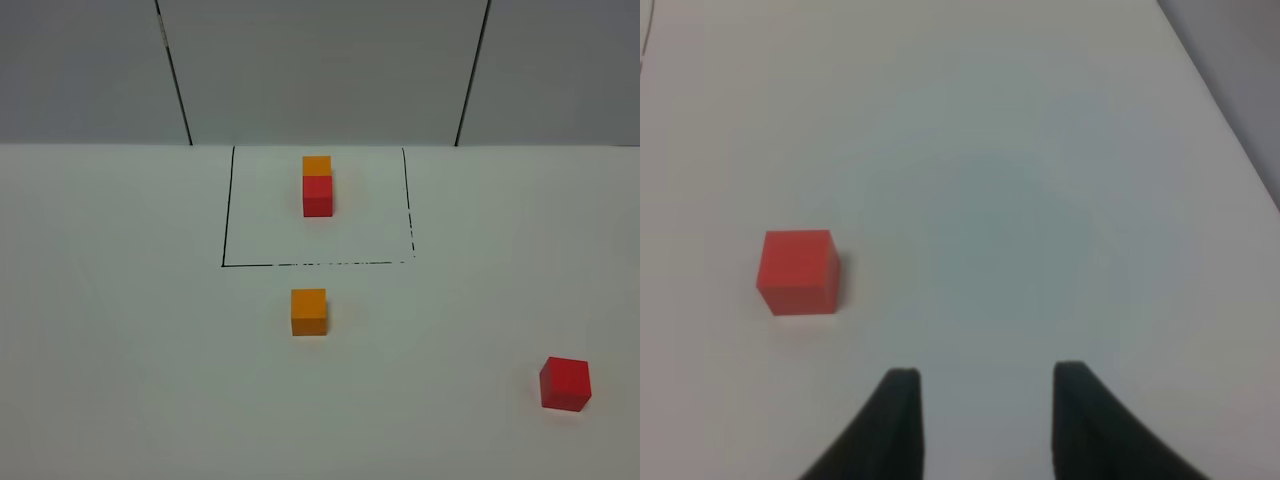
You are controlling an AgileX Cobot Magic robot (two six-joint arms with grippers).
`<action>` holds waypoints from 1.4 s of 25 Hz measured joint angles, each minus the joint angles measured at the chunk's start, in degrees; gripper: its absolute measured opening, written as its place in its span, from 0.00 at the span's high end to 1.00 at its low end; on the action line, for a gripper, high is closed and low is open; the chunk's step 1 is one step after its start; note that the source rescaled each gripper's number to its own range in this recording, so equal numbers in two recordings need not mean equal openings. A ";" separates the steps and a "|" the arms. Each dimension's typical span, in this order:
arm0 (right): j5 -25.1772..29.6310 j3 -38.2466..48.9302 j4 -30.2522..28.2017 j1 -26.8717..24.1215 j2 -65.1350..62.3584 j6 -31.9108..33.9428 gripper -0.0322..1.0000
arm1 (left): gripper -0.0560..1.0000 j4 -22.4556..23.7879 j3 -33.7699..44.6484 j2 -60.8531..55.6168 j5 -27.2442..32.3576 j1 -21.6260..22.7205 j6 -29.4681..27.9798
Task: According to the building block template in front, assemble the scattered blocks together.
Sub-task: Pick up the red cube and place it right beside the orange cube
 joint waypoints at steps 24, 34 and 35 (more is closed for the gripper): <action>0.00 0.00 0.00 0.00 0.00 0.00 0.97 | 0.11 -2.59 7.86 -5.01 -2.77 0.00 1.48; 0.00 0.00 0.00 0.00 0.00 0.00 0.97 | 0.11 -7.19 8.19 -5.23 -2.31 0.00 6.84; 0.00 0.00 0.00 0.00 0.00 0.00 0.97 | 0.11 -7.19 8.19 -5.23 -2.26 0.00 6.99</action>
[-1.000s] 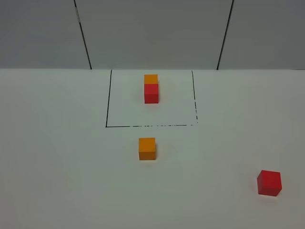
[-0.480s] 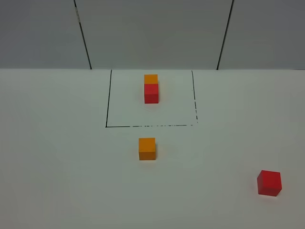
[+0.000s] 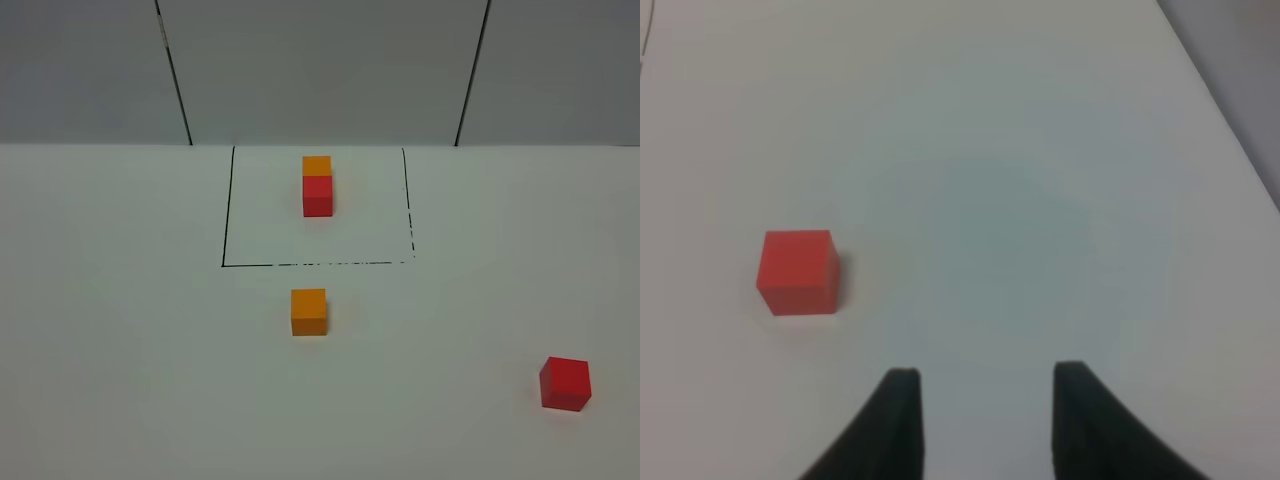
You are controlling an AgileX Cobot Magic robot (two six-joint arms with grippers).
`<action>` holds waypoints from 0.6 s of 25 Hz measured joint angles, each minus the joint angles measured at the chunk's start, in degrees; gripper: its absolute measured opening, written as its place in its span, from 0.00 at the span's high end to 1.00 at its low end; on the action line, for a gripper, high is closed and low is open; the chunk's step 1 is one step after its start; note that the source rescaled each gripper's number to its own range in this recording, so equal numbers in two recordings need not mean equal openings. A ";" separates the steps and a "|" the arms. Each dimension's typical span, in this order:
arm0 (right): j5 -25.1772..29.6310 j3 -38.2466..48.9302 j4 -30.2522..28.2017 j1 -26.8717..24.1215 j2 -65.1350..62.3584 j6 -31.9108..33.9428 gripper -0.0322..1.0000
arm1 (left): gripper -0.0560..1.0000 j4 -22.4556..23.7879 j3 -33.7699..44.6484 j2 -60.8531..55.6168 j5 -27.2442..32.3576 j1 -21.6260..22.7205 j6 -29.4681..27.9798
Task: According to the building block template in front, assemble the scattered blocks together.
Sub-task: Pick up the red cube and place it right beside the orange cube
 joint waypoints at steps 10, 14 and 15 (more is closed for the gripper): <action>0.00 0.00 0.00 0.00 0.00 0.00 0.97 | 0.11 -0.10 0.00 0.00 0.00 0.00 0.11; 0.00 0.00 0.00 0.00 0.00 0.00 0.97 | 0.11 -0.10 0.00 0.00 0.00 0.00 0.11; 0.00 0.00 0.00 0.00 0.00 0.00 0.97 | 0.11 -0.10 0.00 0.00 0.00 0.00 0.11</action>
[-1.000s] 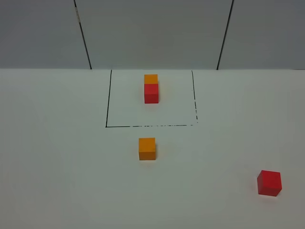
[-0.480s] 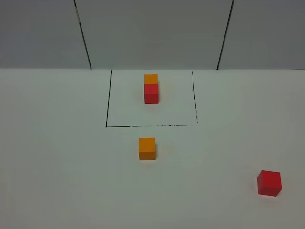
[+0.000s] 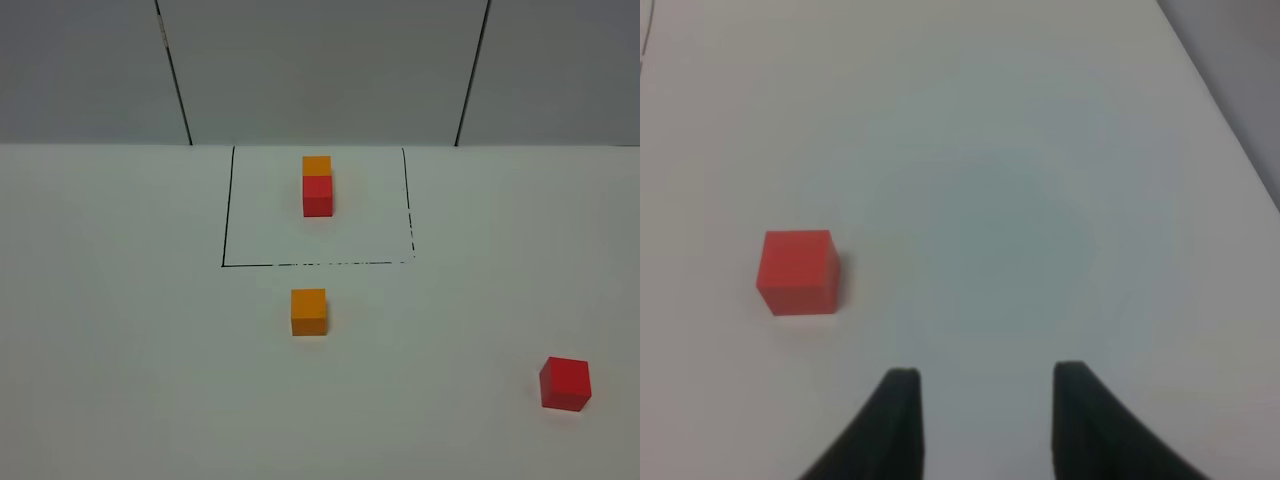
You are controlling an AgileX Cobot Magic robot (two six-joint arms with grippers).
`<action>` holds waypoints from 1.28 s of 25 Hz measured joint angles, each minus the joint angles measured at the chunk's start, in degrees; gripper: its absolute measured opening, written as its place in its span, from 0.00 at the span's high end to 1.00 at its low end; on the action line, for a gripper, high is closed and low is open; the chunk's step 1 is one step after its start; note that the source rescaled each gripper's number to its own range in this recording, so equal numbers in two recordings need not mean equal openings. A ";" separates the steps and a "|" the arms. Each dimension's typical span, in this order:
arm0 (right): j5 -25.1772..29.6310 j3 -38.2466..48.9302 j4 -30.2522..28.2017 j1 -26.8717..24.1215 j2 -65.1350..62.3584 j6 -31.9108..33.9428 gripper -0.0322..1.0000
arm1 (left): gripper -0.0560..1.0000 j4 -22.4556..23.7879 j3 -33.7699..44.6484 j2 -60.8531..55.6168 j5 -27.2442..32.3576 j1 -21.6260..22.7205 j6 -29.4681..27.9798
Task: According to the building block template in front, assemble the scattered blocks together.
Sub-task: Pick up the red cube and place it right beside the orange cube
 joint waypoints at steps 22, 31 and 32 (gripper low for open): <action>0.00 0.00 0.00 0.00 0.00 0.00 0.97 | 0.12 0.00 0.00 0.00 0.00 0.00 0.06; 0.00 0.00 0.00 0.00 0.00 0.00 0.97 | 0.12 0.00 0.00 0.00 0.00 0.00 0.06; 0.00 0.00 0.00 0.00 0.00 0.00 0.97 | 0.12 0.00 0.00 0.00 0.00 0.00 0.06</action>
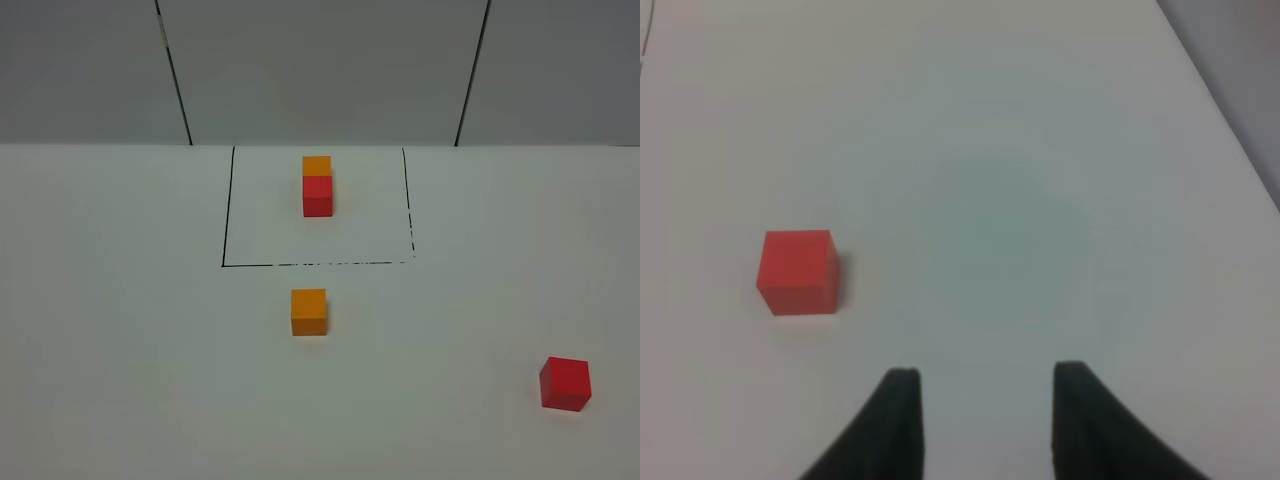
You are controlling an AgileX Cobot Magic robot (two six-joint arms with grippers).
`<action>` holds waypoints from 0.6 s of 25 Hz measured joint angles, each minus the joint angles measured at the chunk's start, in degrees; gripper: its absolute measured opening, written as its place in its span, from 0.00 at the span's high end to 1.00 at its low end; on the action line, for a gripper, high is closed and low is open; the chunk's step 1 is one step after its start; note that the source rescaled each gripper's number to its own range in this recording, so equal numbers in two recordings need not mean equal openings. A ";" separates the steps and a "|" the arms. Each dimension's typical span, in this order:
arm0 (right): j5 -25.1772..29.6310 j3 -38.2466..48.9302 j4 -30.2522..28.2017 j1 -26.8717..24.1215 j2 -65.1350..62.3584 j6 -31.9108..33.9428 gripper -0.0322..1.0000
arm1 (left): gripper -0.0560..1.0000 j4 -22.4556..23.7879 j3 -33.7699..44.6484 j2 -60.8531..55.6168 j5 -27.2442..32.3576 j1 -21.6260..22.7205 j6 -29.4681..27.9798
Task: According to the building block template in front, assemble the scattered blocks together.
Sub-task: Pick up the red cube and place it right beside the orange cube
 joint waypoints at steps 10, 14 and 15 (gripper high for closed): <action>0.00 0.00 -0.25 0.00 0.00 0.00 0.97 | 0.12 0.00 0.00 0.00 0.00 0.00 0.00; 0.00 0.00 -0.25 0.00 0.00 0.00 0.97 | 0.12 0.00 0.00 0.00 0.00 0.00 0.00; 0.00 0.00 -0.25 0.00 0.00 0.00 0.97 | 0.12 0.00 0.00 0.00 0.00 0.00 0.00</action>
